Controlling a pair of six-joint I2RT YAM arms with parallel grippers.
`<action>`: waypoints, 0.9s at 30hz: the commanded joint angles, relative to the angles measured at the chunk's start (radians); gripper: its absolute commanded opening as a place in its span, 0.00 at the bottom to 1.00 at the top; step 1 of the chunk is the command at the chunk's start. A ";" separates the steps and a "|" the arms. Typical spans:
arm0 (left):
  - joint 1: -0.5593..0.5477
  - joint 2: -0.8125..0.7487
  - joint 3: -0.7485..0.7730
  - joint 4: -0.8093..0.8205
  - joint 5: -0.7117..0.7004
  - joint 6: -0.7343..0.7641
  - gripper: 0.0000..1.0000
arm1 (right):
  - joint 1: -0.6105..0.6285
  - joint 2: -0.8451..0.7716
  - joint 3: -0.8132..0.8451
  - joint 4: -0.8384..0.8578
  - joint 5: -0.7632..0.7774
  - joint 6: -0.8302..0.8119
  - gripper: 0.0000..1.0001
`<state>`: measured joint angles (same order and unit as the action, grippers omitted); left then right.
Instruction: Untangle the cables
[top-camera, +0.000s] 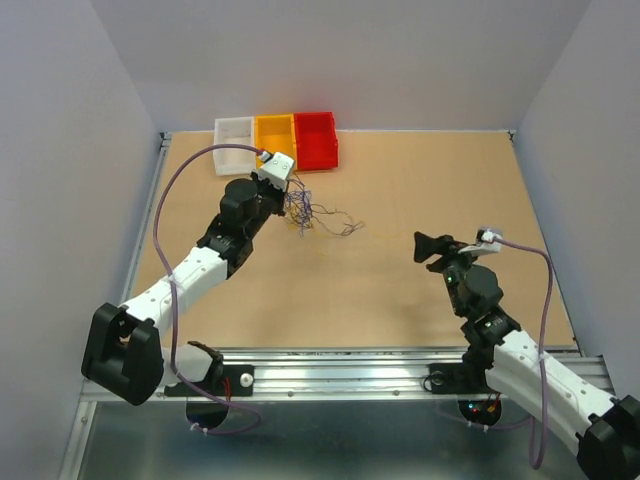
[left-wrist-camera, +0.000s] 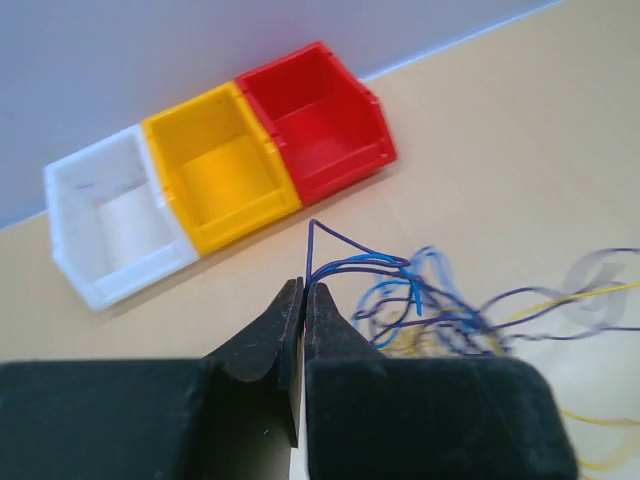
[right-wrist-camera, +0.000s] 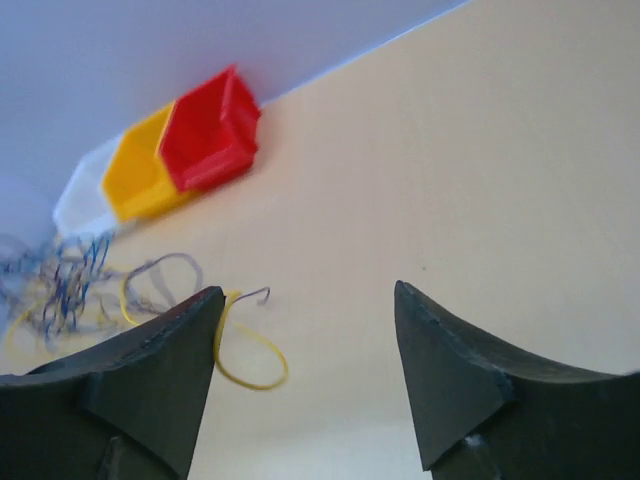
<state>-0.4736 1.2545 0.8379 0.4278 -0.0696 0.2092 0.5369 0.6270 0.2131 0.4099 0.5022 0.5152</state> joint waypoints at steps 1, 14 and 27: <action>-0.029 -0.055 -0.002 -0.016 0.428 0.077 0.08 | -0.002 0.008 -0.049 0.208 -0.472 -0.167 0.80; -0.168 -0.079 -0.017 -0.106 0.649 0.170 0.10 | 0.005 0.416 0.005 0.570 -0.919 -0.204 0.79; -0.200 -0.133 -0.022 -0.144 0.814 0.177 0.15 | 0.103 0.795 0.124 0.892 -0.943 -0.136 0.75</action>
<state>-0.6621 1.1782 0.8265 0.2691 0.6502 0.3691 0.5964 1.3689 0.2562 1.1385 -0.4492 0.3767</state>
